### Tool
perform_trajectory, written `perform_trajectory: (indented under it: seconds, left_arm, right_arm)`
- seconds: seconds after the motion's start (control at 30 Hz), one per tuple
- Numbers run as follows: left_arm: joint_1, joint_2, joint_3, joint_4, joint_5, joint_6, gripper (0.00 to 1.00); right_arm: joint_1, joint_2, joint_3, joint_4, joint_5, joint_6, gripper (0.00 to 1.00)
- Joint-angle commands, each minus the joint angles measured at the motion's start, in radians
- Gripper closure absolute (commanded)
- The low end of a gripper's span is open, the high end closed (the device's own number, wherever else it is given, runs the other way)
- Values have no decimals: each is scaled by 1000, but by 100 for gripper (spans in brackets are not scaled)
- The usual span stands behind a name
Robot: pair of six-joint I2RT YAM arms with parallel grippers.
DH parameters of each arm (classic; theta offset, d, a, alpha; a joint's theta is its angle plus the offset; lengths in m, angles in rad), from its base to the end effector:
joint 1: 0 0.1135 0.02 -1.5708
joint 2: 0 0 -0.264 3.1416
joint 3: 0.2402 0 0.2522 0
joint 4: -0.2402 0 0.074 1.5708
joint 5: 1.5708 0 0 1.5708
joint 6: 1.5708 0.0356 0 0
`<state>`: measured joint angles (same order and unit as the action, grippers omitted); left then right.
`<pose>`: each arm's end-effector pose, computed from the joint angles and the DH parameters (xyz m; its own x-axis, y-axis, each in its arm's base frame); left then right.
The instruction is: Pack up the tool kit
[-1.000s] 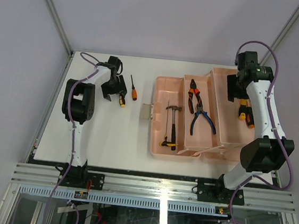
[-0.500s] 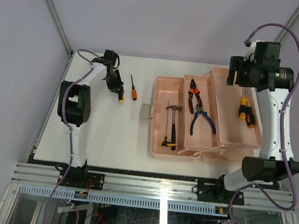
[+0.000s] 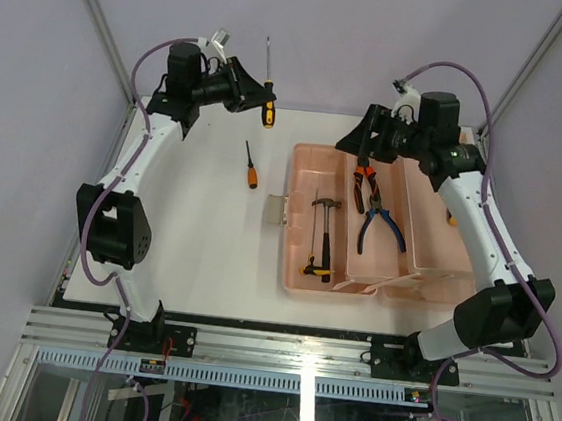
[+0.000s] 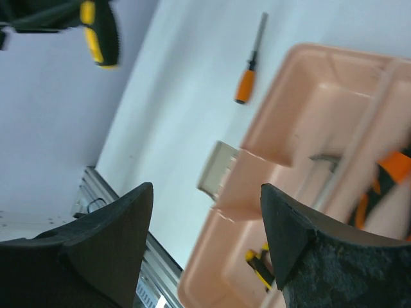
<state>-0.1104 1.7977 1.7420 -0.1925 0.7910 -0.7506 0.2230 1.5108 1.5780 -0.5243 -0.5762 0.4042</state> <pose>0.4179 -0.0718 0.3927 -0.6987 -0.4051 -0.5897 0.3911 0.4740 -0.7889 0.3251 0.0936 0.4075 -0.6562 0.1894 -0.7305 -0.4396 0.6909 0.5740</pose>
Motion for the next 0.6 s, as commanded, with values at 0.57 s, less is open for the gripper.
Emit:
perform_trajectory:
  seconds: [0.57]
  left_arm:
    - [-161,-1,-10,443,139,-260,100]
  right_arm:
    - [238,120,134,372,53,153,30]
